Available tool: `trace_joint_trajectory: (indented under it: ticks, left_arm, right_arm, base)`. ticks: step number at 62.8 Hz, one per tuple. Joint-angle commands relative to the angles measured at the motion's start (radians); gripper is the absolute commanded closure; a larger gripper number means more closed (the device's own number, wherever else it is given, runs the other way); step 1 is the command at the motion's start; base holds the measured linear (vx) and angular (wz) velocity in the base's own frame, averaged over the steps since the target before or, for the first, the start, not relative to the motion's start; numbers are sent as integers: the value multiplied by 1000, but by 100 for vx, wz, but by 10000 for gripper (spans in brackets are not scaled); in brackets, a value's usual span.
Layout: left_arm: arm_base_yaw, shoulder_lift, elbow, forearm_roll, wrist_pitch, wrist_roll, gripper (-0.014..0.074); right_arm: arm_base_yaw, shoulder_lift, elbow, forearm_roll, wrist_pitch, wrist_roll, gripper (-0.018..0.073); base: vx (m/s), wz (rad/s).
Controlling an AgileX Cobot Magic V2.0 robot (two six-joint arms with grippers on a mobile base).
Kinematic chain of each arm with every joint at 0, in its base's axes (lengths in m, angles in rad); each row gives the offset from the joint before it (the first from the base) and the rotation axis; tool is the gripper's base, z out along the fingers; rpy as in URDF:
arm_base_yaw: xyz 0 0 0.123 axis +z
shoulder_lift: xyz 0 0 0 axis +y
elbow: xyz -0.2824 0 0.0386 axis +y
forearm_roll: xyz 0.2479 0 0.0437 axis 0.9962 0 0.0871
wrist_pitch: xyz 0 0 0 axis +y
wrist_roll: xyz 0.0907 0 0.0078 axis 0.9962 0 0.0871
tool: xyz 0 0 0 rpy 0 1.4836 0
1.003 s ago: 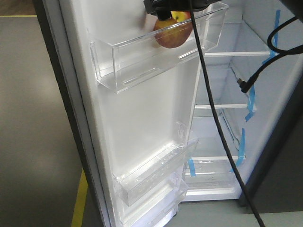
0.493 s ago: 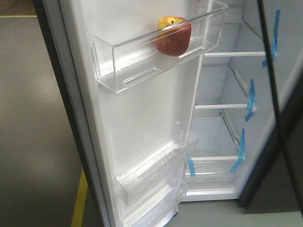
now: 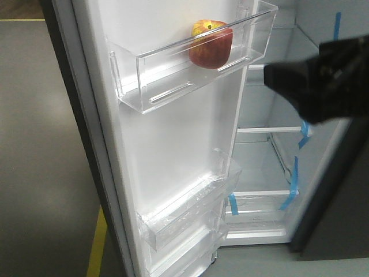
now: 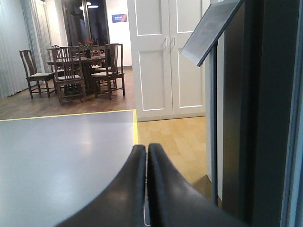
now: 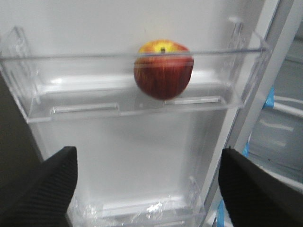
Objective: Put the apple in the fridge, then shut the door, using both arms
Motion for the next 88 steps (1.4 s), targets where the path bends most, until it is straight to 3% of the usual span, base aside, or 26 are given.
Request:
trace_joint_trajectory:
  ticks: [1,18,41,55,88]
  left_arm:
    - [1,21,21,-2,-68,-10,603]
    - [1,21,21,-2,-68,-10,603]
    - [1,21,21,-2,-68,-10,603]
    - [1,21,21,-2,-68,-10,603]
    - [1,21,21,-5,-73,-11,603]
  right_arm:
    - [-1,-100,90,28,-76,1,-35]
    - [-1,-386,340,95,93,1,-35]
    - [-1,-668,442,116,438,34,-35]
    - [-1,-768,525,121,464,34,-35]
    - [-1,-777,525,120,470,33,-35]
  base:
    - [0,0]
    - [0,0]
    - [0,0]
    - [0,0]
    - [0,0]
